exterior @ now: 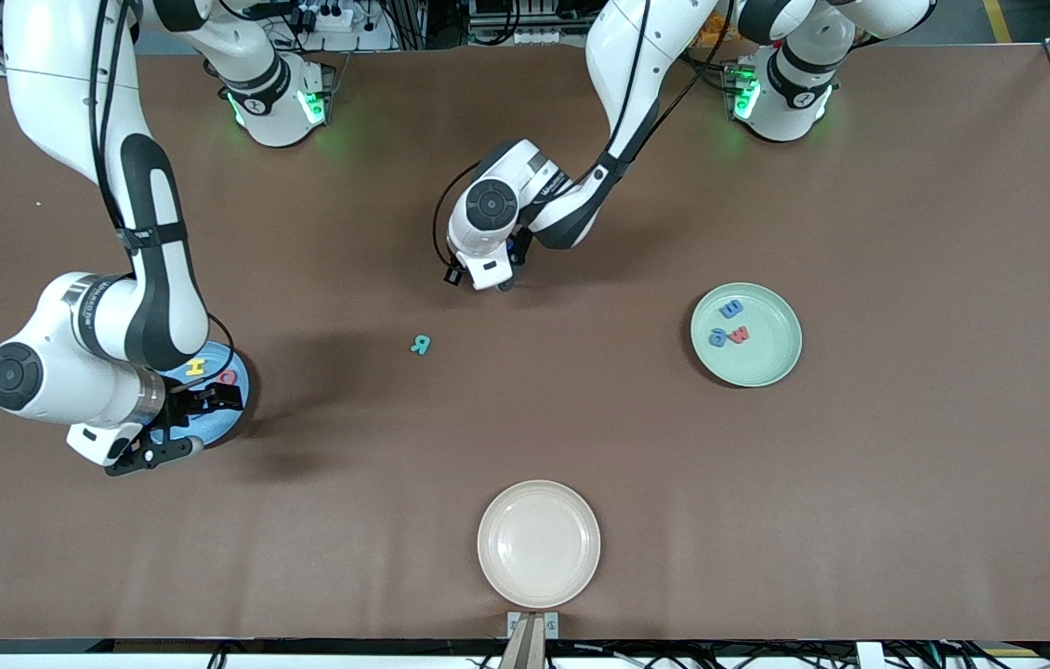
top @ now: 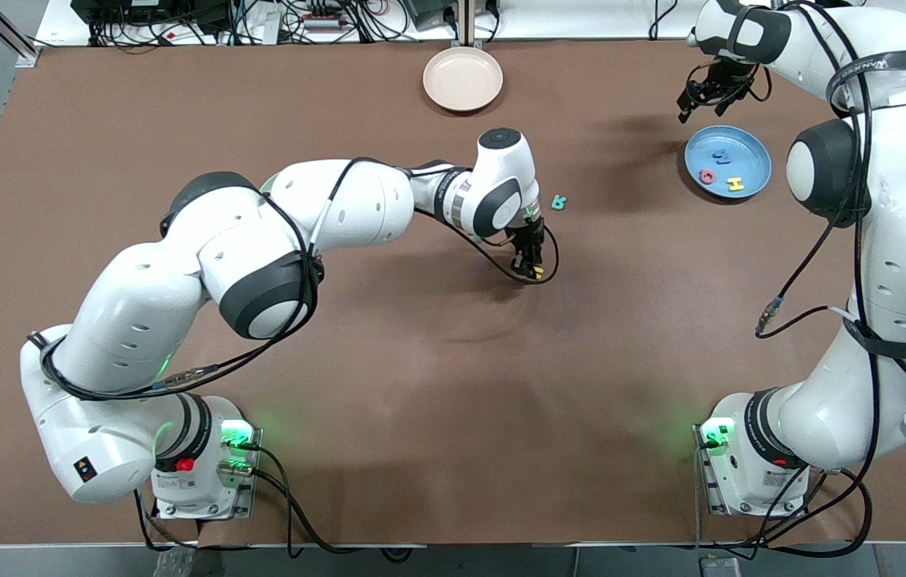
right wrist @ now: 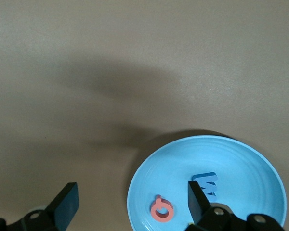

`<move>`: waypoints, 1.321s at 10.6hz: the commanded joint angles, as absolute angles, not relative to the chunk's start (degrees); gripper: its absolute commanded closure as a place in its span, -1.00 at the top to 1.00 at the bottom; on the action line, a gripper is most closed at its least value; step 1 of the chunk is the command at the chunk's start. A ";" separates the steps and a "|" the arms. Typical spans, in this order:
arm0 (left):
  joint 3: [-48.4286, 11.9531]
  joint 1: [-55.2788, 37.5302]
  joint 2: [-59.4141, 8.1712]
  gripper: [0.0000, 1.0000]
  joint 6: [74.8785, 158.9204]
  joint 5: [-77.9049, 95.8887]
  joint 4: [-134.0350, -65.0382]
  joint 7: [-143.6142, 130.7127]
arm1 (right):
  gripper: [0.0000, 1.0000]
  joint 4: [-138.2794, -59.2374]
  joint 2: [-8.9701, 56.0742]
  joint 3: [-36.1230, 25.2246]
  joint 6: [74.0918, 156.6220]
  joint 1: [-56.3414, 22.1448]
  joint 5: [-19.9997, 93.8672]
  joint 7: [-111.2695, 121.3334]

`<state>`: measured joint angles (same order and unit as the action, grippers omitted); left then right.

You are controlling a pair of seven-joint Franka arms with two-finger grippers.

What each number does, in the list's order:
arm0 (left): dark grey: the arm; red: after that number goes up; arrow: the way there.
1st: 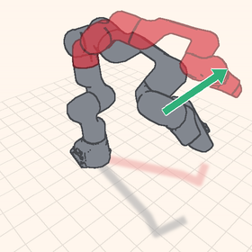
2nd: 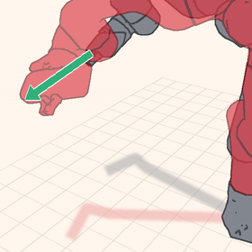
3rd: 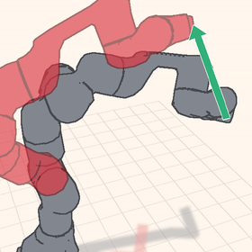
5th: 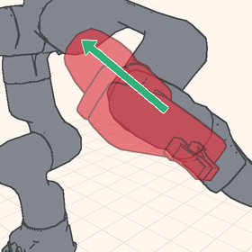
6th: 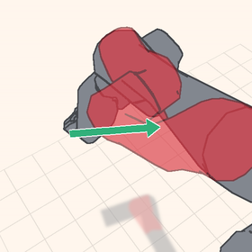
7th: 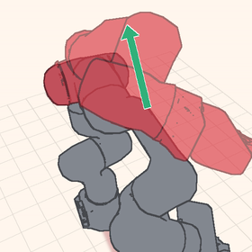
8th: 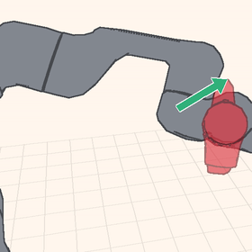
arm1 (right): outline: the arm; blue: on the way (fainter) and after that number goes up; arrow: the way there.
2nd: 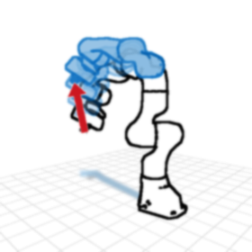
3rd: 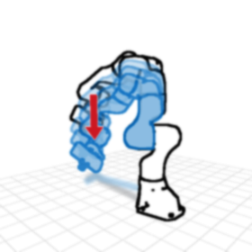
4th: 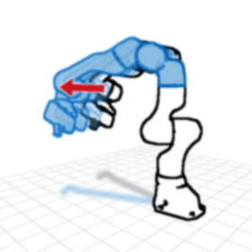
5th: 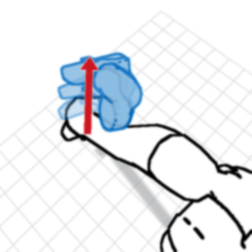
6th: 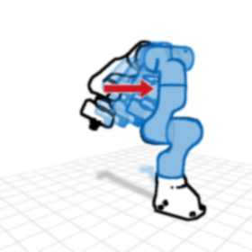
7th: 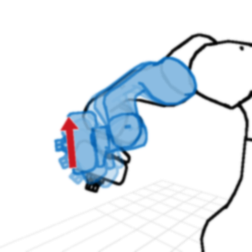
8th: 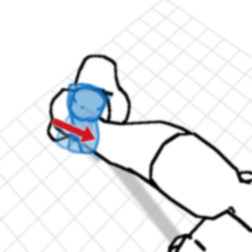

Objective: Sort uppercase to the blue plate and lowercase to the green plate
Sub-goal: 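Close the left gripper on the yellow h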

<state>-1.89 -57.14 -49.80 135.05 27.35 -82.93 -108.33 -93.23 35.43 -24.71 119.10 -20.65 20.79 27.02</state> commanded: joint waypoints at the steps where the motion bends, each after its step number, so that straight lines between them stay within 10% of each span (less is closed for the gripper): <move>1: -1.32 -57.66 -50.27 -0.18 137.01 28.74 -82.44 -109.60 | 1.00 -93.69 34.54 -24.61 119.09 -20.65 20.74 26.19; 14: -1.67 -57.66 -50.27 -0.18 136.32 29.36 -83.06 -109.07 | 1.00 -93.69 34.45 -24.52 119.00 -20.74 20.74 26.19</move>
